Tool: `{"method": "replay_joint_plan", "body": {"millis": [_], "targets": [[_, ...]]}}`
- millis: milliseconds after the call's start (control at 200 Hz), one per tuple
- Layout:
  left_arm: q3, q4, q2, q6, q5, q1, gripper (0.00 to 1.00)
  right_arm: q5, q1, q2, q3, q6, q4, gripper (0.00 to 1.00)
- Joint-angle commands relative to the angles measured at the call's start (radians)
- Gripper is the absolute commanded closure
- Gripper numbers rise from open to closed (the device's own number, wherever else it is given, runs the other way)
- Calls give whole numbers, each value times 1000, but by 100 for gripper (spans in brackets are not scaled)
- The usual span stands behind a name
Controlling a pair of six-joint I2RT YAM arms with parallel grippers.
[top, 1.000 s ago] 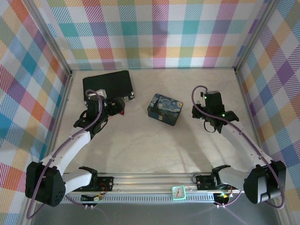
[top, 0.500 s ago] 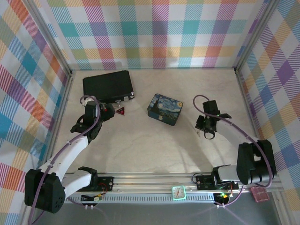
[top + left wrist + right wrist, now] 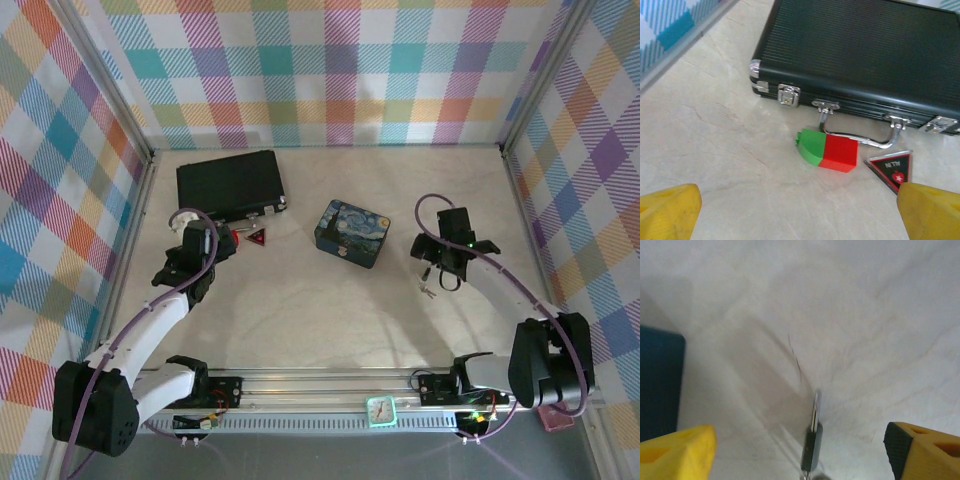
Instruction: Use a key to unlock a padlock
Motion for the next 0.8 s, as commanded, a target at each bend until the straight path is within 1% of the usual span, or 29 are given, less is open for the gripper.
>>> {"method": "replay_joint_plan", "body": {"millis": [0,120,250,390,445,530,605,625,700,720,735,775,795], "targets": [[-26,59,13,56,-103,12,0,106,-8,12,43,-146,93,11],[-35,83,37,97,-161,12,0,176,-9,58,13,-278,242,10],[-88,151,51,139,-211,12,0,189,-12,104,-72,-400,450,9],[-170,295,63,177,-219,12,0,128,-15,159,-182,-515,733,8],[-200,367,73,200,-215,12,0,82,-19,190,-231,-543,892,8],[-244,487,96,243,-214,12,0,3,-29,232,-268,-548,1017,9],[-277,584,118,262,-214,12,0,-15,-41,247,-250,-537,989,10],[-284,603,124,266,-211,12,0,-37,-50,247,-249,-532,983,12],[-311,711,149,278,-200,13,0,-92,-87,233,-281,-506,1030,14],[-319,740,159,280,-195,13,0,-106,-98,229,-298,-496,1043,13],[-324,762,168,283,-191,13,0,-120,-113,227,-321,-483,1106,11],[-327,799,190,293,-183,14,0,-153,-140,233,-366,-456,1192,5],[-321,803,200,296,-174,14,0,-163,-153,244,-386,-445,1228,4]]}}
